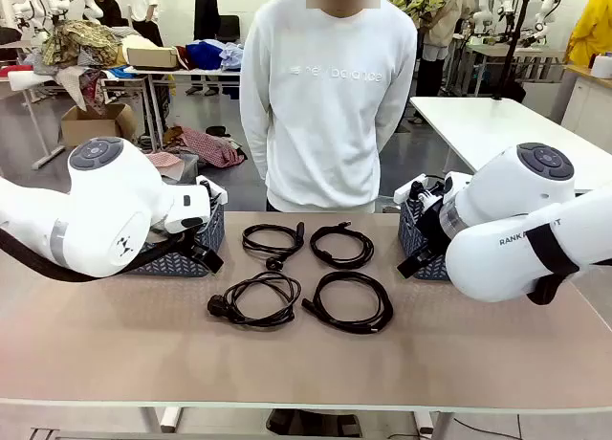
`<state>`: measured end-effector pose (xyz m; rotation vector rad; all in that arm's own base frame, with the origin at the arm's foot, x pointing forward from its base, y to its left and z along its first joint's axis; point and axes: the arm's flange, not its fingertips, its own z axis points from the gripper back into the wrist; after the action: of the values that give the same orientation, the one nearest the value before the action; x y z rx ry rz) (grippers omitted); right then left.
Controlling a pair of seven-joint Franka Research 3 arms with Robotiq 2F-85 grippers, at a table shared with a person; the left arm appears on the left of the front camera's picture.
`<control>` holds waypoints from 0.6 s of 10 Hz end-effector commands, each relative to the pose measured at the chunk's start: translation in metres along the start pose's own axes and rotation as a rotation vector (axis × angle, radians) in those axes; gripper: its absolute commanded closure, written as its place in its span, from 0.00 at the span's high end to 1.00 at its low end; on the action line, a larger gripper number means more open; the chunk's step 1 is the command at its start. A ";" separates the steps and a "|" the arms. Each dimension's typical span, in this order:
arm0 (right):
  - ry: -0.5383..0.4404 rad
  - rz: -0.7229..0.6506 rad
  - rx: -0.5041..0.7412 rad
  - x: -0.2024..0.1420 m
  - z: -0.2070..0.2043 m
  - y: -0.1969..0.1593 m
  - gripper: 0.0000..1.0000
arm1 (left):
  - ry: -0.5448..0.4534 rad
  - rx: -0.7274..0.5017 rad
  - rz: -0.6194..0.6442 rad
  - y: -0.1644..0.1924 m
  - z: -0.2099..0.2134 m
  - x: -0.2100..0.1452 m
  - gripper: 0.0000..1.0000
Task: Organize the cables according to human instructions.
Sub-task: Pick up a bundle of cables and place it in the basket indicated by the human.
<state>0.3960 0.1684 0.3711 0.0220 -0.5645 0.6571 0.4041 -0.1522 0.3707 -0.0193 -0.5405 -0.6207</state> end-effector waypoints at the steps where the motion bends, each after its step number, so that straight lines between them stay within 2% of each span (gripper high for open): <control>1: 0.000 0.000 0.000 0.000 0.000 0.000 1.00 | 0.000 0.000 0.000 0.000 0.000 0.000 1.00; 6: 0.000 0.000 0.000 0.000 0.000 0.000 1.00 | 0.000 0.000 0.000 0.000 0.000 0.000 1.00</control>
<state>0.3959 0.1685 0.3710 0.0215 -0.5643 0.6575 0.4039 -0.1529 0.3707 -0.0193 -0.5405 -0.6220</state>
